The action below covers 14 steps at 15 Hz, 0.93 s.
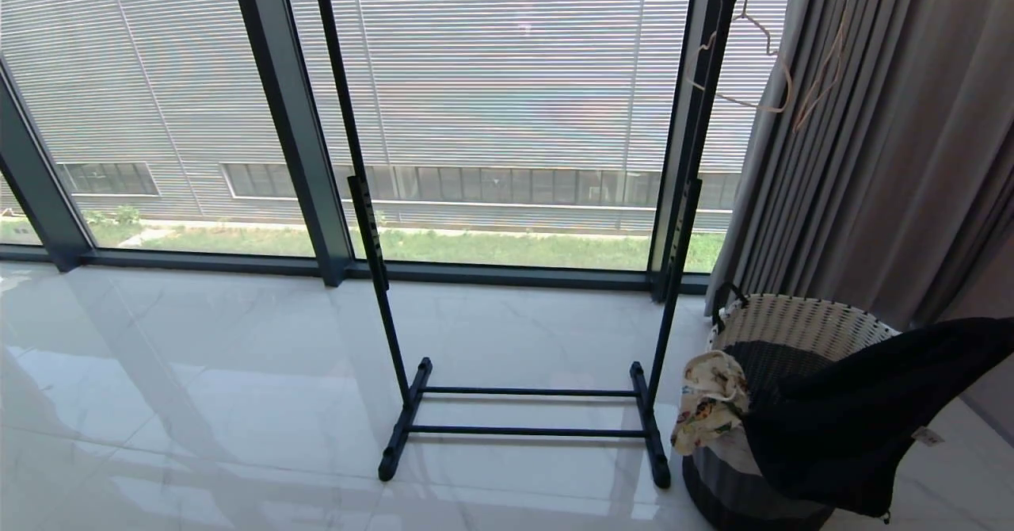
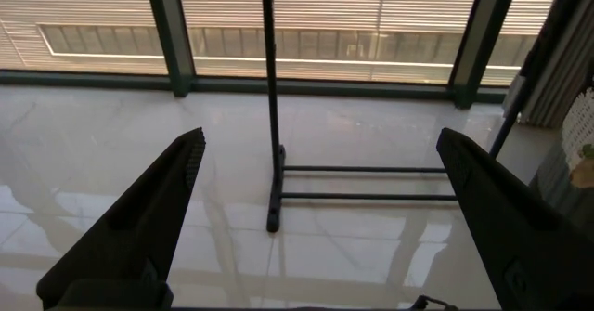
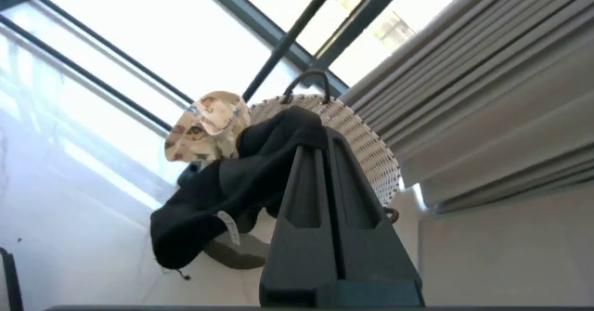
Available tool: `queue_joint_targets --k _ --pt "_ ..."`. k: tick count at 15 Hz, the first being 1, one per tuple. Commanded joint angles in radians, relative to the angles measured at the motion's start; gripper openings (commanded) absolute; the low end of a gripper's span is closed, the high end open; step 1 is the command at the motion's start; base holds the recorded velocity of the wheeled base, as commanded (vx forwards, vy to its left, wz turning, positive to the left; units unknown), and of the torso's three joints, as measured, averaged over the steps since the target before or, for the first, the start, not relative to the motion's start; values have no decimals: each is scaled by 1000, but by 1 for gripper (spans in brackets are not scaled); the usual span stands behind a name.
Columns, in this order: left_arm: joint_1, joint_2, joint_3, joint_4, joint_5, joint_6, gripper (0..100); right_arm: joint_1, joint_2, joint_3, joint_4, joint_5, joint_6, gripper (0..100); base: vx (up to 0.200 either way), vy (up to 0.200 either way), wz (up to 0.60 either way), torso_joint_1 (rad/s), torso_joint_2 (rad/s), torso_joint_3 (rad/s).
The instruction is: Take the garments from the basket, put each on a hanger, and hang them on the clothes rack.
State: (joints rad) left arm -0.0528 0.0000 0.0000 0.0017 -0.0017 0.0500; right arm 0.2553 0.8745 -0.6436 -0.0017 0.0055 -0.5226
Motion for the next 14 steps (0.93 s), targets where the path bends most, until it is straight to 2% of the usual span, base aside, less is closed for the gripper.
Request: queue_joint_targets --k 1,6,9,11,12,13,14 --pt "1 0 0 0 0 1 100 44 35 -21 0 4 1 0 0 0 0 0 0 0" --pt "1 0 0 0 -1 17 100 193 78 -41 -12 5 13 0 0 0 0 0 0 0" --pt "2 0 0 -5 -26 56 100 222 90 -56 -20 4 22 0 0 0 0 0 0 0" --pt "-4 0 -20 -23 -37 25 100 222 83 -67 -20 4 24 0 0 0 0 0 0 0" --pt "-33 48 -121 -63 -38 -56 100 222 84 -71 -20 7 24 0 0 0 0 0 0 0" --pt "-47 133 -179 -88 -38 -94 100 222 86 -71 -18 7 24 0 0 0 0 0 0 0" --pt "-52 380 -342 -178 -38 -108 100 225 92 -67 -18 11 24 0 0 0 0 0 0 0"
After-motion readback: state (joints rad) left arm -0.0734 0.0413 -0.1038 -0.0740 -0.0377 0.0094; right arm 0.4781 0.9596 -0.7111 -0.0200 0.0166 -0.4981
